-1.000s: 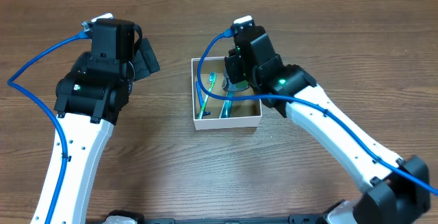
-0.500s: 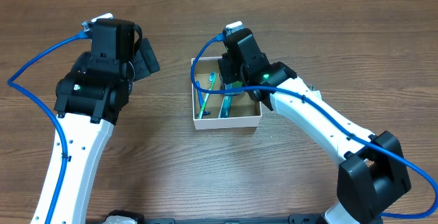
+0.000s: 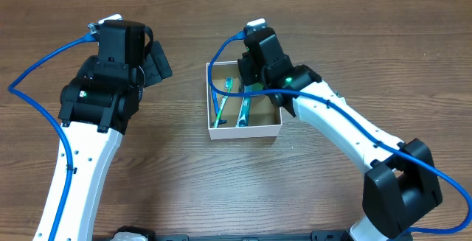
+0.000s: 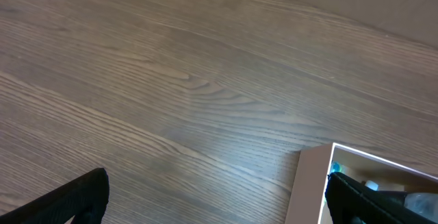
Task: Pack container
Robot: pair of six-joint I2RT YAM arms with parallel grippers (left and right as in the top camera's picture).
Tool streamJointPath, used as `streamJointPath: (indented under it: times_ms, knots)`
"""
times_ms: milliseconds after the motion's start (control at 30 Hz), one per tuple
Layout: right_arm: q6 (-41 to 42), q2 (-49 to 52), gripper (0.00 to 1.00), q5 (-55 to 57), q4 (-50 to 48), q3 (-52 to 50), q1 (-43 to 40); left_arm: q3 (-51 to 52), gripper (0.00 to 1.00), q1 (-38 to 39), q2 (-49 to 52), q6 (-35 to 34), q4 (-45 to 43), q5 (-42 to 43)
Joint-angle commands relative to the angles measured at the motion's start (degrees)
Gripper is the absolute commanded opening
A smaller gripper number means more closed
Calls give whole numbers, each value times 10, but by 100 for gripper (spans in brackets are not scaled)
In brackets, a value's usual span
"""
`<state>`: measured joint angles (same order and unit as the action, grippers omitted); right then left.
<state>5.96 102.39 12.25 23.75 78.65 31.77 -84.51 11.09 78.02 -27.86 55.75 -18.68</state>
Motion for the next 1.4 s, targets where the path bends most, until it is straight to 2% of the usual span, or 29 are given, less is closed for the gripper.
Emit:
streamJointPath:
  times_ms: [0, 300, 367, 400, 467, 500, 533, 667, 1367]
  knots:
    - [1, -4, 16, 19, -10, 13, -16, -6, 100, -2, 4, 13, -1, -6]
    - [1, -3, 17, 19, 8, 12, -31, -6, 100, -2, 4, 13, -1, -6]
    - [1, -3, 20, 18, 8, 12, -32, -6, 100, -2, 4, 13, -1, -6]
    - [1, -3, 47, 16, 8, 12, -32, -6, 100, -2, 4, 13, -1, -6]
    - [1, -3, 54, 16, 7, 12, -32, -6, 100, -2, 4, 13, -1, -6]
    - [1, -3, 62, 17, 6, 12, -32, -6, 100, -2, 4, 13, -1, -6]
    - [0, -3, 65, 17, 4, 12, -32, -6, 100, -2, 4, 13, -1, -6]
    - [-2, -7, 73, 17, 4, 13, -32, -6, 100, -2, 4, 13, -1, -6]
    - [-1, -36, 75, 16, 46, 12, -31, -6, 100, -2, 4, 13, -1, -6]
